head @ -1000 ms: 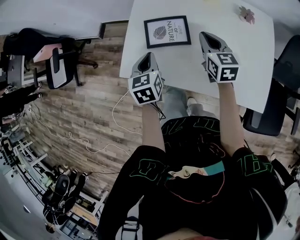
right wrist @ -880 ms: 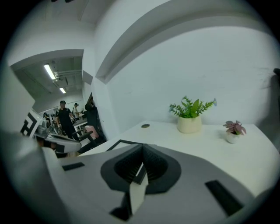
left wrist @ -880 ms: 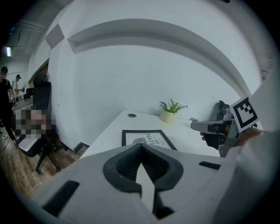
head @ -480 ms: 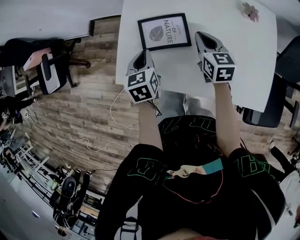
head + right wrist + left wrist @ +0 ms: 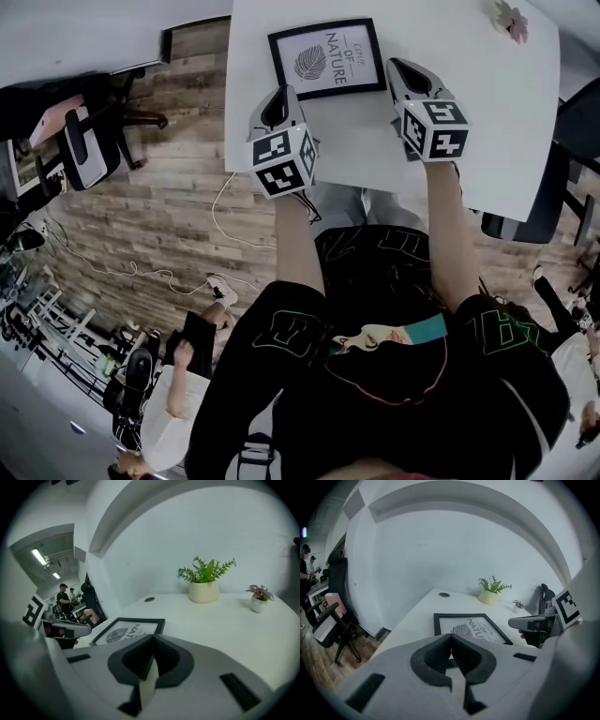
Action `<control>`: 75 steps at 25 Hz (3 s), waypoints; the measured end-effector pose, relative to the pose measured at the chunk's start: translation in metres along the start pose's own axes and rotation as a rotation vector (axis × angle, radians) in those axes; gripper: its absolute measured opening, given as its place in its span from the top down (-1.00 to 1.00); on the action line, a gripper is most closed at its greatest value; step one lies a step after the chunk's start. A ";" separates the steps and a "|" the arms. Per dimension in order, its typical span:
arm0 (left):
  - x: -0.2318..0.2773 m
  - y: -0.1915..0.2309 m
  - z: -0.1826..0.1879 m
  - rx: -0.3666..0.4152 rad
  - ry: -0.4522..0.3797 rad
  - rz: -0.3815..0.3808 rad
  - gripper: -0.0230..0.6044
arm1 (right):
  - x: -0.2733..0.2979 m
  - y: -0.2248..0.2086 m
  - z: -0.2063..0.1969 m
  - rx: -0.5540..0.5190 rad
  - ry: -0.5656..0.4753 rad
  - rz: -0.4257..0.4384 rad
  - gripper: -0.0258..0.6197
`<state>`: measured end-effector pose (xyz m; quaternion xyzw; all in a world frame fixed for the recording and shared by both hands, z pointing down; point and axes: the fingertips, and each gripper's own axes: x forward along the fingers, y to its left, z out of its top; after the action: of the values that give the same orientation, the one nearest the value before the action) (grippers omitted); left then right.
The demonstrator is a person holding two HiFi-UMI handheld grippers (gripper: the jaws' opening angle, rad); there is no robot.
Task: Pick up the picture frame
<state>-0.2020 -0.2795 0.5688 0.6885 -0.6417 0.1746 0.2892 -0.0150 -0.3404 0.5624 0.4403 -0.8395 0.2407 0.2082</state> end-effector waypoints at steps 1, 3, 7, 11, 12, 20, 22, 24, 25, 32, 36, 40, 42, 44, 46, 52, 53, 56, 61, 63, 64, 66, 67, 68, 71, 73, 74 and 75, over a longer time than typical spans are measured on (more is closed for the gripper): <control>0.003 0.001 0.000 0.007 0.006 0.002 0.90 | 0.003 0.001 -0.001 0.001 0.004 0.001 0.91; 0.007 0.004 -0.001 0.018 0.016 0.008 0.90 | 0.008 0.001 -0.002 0.003 0.011 -0.003 0.91; 0.013 0.013 0.000 0.022 0.027 0.018 0.90 | 0.015 -0.001 -0.001 0.013 0.030 -0.035 0.90; 0.023 0.017 -0.001 0.011 0.038 0.012 0.74 | 0.022 -0.003 -0.001 0.018 0.040 -0.049 0.84; 0.025 0.018 -0.001 0.010 0.042 0.012 0.72 | 0.023 -0.004 -0.002 0.019 0.044 -0.050 0.82; 0.042 0.023 -0.002 -0.015 0.083 -0.021 0.61 | 0.037 -0.004 -0.004 0.029 0.086 -0.056 0.65; 0.046 0.026 0.000 -0.015 0.087 -0.021 0.60 | 0.041 -0.003 -0.005 0.032 0.099 -0.053 0.62; 0.049 0.027 0.003 -0.012 0.088 -0.023 0.60 | 0.044 -0.002 -0.006 0.035 0.111 -0.054 0.59; 0.051 0.028 0.004 -0.009 0.088 -0.023 0.60 | 0.045 -0.003 -0.007 0.036 0.117 -0.055 0.59; 0.060 0.030 0.006 -0.001 0.116 -0.048 0.60 | 0.051 -0.004 -0.008 0.043 0.157 -0.066 0.59; 0.065 0.029 0.006 -0.004 0.139 -0.067 0.60 | 0.055 -0.003 -0.008 0.032 0.181 -0.082 0.60; 0.067 0.028 0.006 -0.005 0.150 -0.083 0.60 | 0.057 -0.003 -0.008 0.034 0.196 -0.096 0.59; 0.067 0.028 0.005 -0.011 0.149 -0.088 0.60 | 0.057 -0.003 -0.008 0.043 0.201 -0.100 0.59; 0.067 0.028 0.005 -0.016 0.149 -0.090 0.61 | 0.057 -0.003 -0.009 0.069 0.204 -0.107 0.60; 0.067 0.029 0.004 -0.018 0.152 -0.084 0.62 | 0.057 -0.003 -0.010 0.119 0.207 -0.111 0.61; 0.062 0.025 0.001 -0.035 0.163 -0.073 0.66 | 0.051 -0.005 -0.012 0.136 0.242 -0.105 0.67; 0.059 0.024 0.000 -0.041 0.159 -0.072 0.66 | 0.049 -0.005 -0.013 0.135 0.235 -0.105 0.67; 0.049 0.020 -0.001 -0.047 0.142 -0.063 0.68 | 0.039 -0.004 -0.012 0.130 0.203 -0.095 0.69; 0.025 0.005 0.002 -0.049 0.084 -0.035 0.69 | 0.012 -0.003 -0.007 0.125 0.141 -0.085 0.69; 0.016 -0.003 0.002 -0.054 0.062 -0.034 0.69 | 0.001 -0.004 -0.006 0.113 0.126 -0.084 0.69; 0.012 -0.006 0.002 -0.057 0.051 -0.035 0.69 | -0.004 -0.004 -0.005 0.109 0.116 -0.080 0.70; 0.002 -0.012 0.003 -0.062 0.029 -0.032 0.69 | -0.015 -0.003 -0.002 0.100 0.093 -0.072 0.70; -0.003 -0.015 0.003 -0.064 0.018 -0.029 0.69 | -0.021 -0.002 -0.002 0.095 0.084 -0.070 0.69; -0.008 -0.018 0.003 -0.067 0.008 -0.026 0.69 | -0.027 -0.001 -0.001 0.090 0.076 -0.068 0.69; -0.021 -0.027 0.004 -0.072 -0.020 -0.022 0.69 | -0.042 0.000 0.002 0.076 0.051 -0.061 0.69; -0.029 -0.032 0.007 -0.067 -0.037 -0.020 0.69 | -0.051 0.000 0.007 0.065 0.032 -0.057 0.69; -0.033 -0.035 0.009 -0.065 -0.045 -0.020 0.69 | -0.055 0.000 0.009 0.061 0.023 -0.056 0.69; -0.036 -0.037 0.011 -0.062 -0.053 -0.021 0.69 | -0.060 0.000 0.011 0.056 0.014 -0.056 0.70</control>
<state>-0.1707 -0.2578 0.5319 0.6902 -0.6471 0.1333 0.2951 0.0147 -0.3086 0.5200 0.4677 -0.8183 0.2614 0.2082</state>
